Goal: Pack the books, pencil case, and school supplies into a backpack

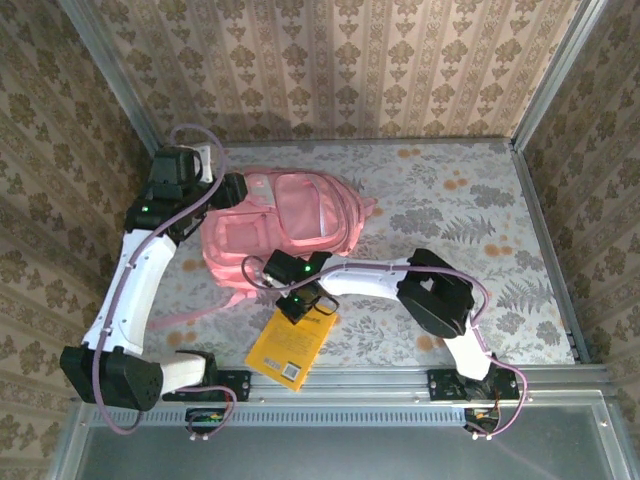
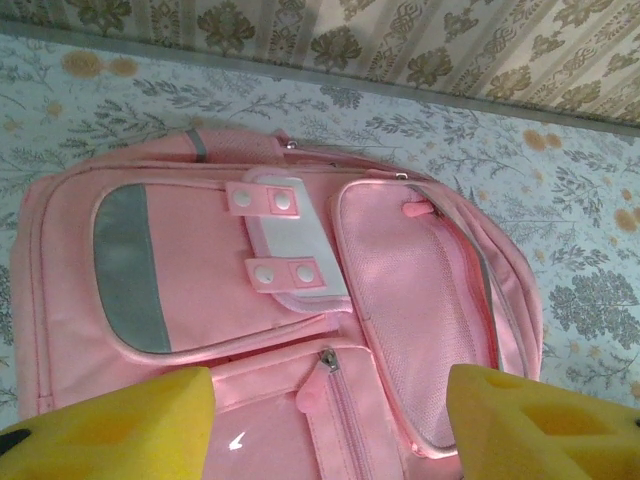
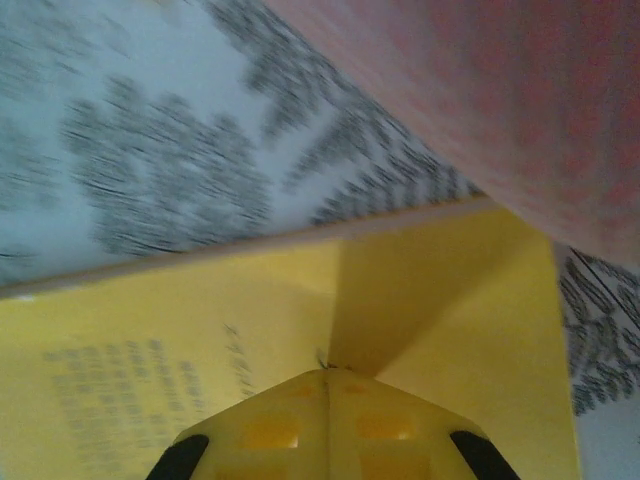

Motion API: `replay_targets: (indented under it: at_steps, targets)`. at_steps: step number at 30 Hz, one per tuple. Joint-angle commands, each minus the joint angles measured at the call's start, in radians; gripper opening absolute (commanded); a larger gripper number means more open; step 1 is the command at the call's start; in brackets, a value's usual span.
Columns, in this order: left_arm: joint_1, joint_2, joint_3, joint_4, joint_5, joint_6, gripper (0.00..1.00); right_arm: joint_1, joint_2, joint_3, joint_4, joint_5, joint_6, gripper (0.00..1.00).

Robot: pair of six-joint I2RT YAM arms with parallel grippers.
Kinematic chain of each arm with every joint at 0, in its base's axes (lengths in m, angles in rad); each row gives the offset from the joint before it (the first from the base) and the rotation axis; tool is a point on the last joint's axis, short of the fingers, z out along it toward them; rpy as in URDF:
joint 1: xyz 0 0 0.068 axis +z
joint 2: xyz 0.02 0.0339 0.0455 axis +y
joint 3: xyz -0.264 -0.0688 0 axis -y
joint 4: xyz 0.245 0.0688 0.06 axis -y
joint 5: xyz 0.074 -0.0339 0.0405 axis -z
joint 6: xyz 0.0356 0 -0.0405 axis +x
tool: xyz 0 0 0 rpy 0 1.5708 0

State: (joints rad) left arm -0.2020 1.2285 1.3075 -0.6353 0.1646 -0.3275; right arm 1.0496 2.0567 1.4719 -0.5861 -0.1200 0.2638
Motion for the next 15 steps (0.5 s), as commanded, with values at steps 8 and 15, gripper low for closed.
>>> replay_targets:
  at_steps: [8,15]
  targets:
    - [-0.020,-0.020,-0.076,0.014,0.048,-0.094,0.64,-0.187,-0.119,-0.230,-0.088,0.229,0.053,0.00]
    - [-0.205,0.040,-0.127,-0.021,0.077,-0.030,0.64,-0.242,-0.388,-0.351,0.027,0.229,0.095,0.25]
